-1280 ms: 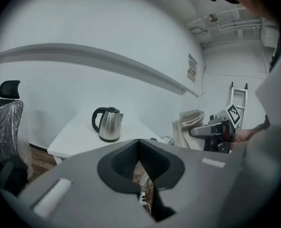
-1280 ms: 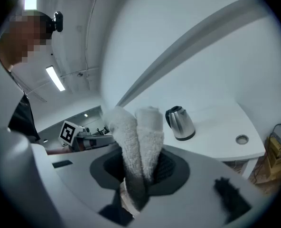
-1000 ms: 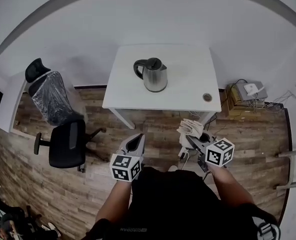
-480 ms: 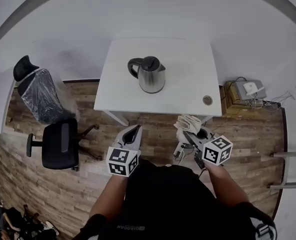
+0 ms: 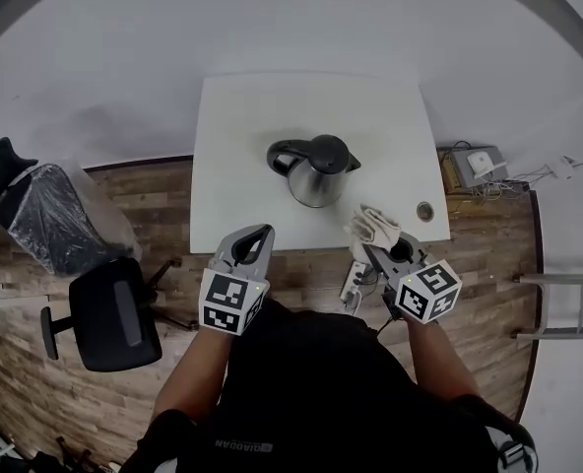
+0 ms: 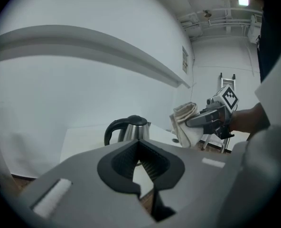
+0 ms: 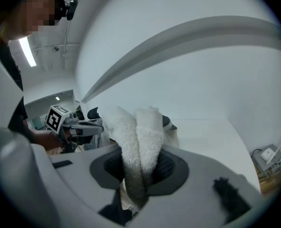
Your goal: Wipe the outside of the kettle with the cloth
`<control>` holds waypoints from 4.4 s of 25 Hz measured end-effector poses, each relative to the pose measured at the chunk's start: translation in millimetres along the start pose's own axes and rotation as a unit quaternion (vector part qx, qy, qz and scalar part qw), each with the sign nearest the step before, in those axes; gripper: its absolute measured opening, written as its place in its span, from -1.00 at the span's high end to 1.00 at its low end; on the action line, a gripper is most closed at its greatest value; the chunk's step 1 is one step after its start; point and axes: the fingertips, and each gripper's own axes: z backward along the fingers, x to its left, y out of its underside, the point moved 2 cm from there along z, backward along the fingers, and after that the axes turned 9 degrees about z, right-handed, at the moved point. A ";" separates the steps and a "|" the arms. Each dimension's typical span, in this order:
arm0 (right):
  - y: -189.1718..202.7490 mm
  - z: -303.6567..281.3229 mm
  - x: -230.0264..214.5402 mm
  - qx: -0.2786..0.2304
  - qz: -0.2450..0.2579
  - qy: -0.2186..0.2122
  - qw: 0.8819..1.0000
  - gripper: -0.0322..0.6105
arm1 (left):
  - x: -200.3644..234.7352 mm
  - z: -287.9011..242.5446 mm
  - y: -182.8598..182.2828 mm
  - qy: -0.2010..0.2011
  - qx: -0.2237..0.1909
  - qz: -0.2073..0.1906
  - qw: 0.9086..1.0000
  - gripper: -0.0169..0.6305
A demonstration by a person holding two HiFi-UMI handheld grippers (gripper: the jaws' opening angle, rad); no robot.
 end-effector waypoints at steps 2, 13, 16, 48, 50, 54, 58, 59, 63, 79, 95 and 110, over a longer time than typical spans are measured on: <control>-19.2 -30.4 5.8 0.016 0.020 0.028 0.999 0.61 | 31.9 -3.1 -4.1 0.023 0.005 0.001 1.000 0.93; -66.9 -122.7 25.2 0.135 0.084 0.129 0.979 0.61 | 111.0 -29.0 0.0 0.135 0.035 -0.023 0.990 0.93; -64.2 -132.7 20.9 0.149 0.087 0.139 0.975 0.61 | 114.7 -35.2 1.7 0.147 0.034 -0.020 0.988 0.93; 77.8 -249.1 37.3 0.346 0.268 0.084 0.895 0.61 | 125.9 -59.3 34.0 0.148 0.100 0.006 0.984 0.93; 87.1 -252.0 37.2 0.352 0.269 0.082 0.893 0.61 | 126.4 -58.6 33.7 0.145 0.103 0.009 0.984 0.93; 97.7 -255.5 37.1 0.355 0.273 0.084 0.890 0.61 | 123.1 -57.2 29.5 0.144 0.104 -0.001 0.984 0.93; 102.8 -252.6 38.5 0.348 0.267 0.082 0.895 0.61 | 127.9 -55.8 22.3 0.119 0.098 -0.003 0.988 0.93; 101.4 -251.1 38.4 0.342 0.262 0.082 0.899 0.61 | 128.6 -56.2 18.9 0.115 0.096 -0.004 0.989 0.93; 73.8 -230.0 49.3 0.248 0.177 0.061 0.950 0.61 | 123.3 -57.8 7.4 0.113 0.089 -0.010 0.990 0.93; -12.8 -78.9 -39.7 -0.237 -0.396 0.047 0.886 0.61 | 78.6 -54.6 -28.7 0.163 0.061 -0.071 0.982 0.93; 68.3 -75.0 -98.9 -0.237 -0.478 -0.009 0.845 0.61 | 47.0 -93.6 -13.9 0.135 0.102 -0.045 0.985 0.93; 145.8 -123.5 -130.6 -0.101 -0.502 -0.007 0.859 0.61 | 54.3 -124.3 9.5 0.085 0.118 0.013 0.989 0.92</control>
